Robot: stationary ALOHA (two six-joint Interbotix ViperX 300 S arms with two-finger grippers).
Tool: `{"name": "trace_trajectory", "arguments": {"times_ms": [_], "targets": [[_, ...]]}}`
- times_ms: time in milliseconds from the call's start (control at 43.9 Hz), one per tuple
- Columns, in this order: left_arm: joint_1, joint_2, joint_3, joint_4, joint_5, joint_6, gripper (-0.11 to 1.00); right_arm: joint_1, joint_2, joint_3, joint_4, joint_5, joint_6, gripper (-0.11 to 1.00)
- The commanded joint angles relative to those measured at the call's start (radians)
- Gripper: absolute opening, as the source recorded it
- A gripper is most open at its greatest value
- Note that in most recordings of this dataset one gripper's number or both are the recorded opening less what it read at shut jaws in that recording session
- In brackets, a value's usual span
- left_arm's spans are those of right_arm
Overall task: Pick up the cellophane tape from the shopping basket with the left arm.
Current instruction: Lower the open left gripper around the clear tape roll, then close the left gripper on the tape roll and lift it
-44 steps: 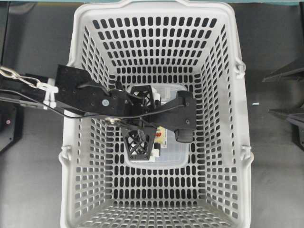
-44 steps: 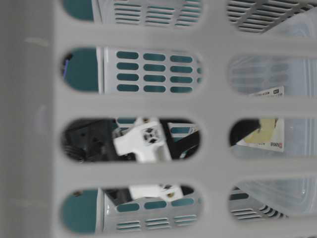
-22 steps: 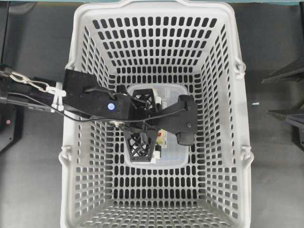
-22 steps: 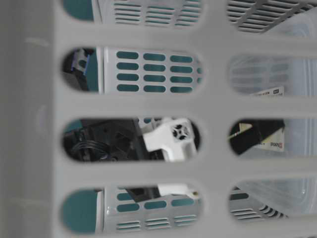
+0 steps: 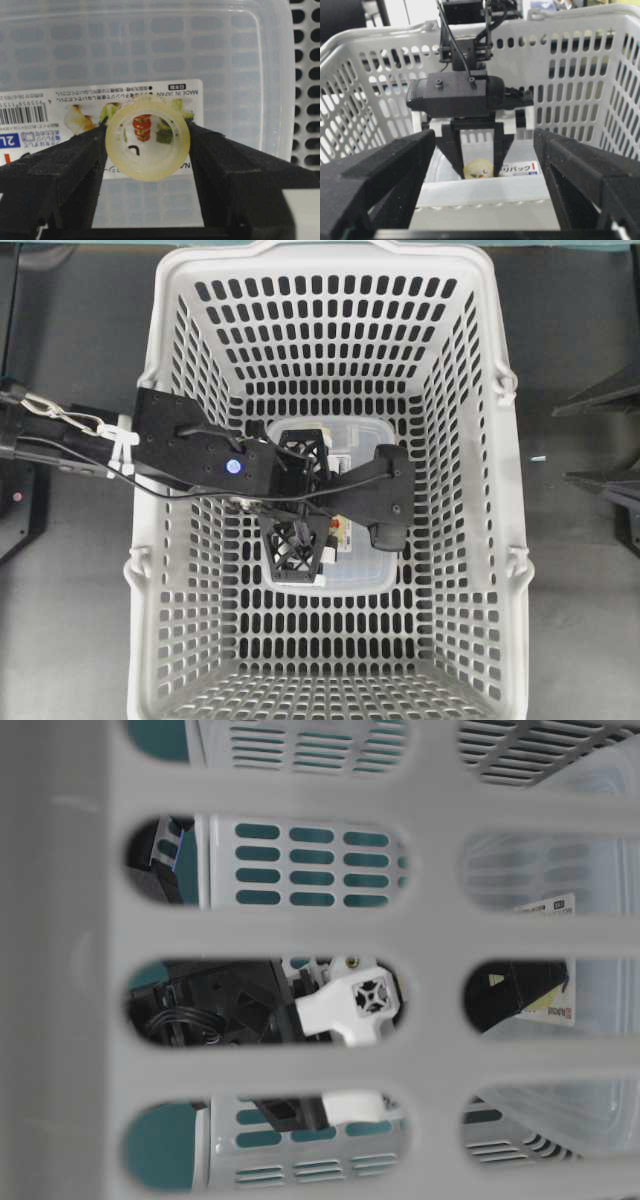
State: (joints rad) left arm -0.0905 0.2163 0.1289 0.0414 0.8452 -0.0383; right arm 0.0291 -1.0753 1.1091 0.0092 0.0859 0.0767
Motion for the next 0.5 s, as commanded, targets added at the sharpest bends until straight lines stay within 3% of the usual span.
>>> {"name": "trace_trajectory", "arguments": {"times_ms": [0,205,478], "targets": [[-0.008,-0.037,-0.035,0.003,0.011,0.008,0.52,0.002,-0.003,-0.008,0.003,-0.009,0.003,0.76],[-0.009,-0.087,-0.156,0.003,0.169,0.008,0.52,0.002,-0.023,-0.009,0.003,-0.011,0.003,0.76],[0.000,-0.097,-0.426,0.003,0.494,-0.009,0.52,0.002,-0.025,-0.008,0.003,-0.009,0.003,0.76]]}}
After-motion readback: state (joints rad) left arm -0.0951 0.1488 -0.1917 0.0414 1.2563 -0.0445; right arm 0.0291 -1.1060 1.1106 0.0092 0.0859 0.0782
